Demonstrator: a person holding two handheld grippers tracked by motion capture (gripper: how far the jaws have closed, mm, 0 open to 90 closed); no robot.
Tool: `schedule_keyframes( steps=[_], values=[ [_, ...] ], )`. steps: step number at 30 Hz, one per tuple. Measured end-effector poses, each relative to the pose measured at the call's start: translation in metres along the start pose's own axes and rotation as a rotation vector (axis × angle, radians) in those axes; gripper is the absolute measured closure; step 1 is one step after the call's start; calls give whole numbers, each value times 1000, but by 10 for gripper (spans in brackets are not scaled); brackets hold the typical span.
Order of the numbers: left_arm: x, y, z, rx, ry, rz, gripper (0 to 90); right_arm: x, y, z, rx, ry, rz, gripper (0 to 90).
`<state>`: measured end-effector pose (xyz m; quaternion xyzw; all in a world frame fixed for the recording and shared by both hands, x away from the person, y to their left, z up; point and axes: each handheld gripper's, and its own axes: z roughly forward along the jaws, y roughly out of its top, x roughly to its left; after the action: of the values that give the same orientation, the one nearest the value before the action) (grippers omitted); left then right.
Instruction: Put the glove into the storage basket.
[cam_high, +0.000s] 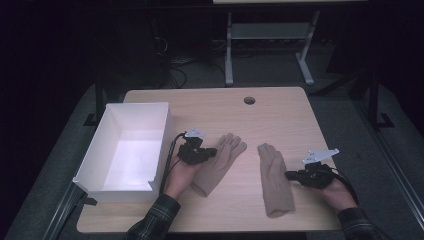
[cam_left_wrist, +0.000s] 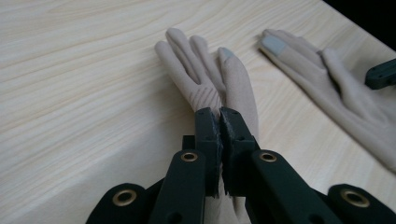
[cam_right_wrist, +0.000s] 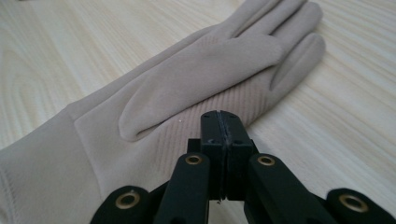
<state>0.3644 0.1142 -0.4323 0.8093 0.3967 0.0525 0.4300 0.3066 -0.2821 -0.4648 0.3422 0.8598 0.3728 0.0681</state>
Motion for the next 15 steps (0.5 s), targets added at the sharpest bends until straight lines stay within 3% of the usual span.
schedule_keyframes(
  steps=[8,15],
  values=[
    [-9,2,1,2,-22,22,865,10,6,10,7,48,-24,896],
    [-12,4,3,-11,-16,36,865,22,19,25,6,87,-57,898]
  ],
)
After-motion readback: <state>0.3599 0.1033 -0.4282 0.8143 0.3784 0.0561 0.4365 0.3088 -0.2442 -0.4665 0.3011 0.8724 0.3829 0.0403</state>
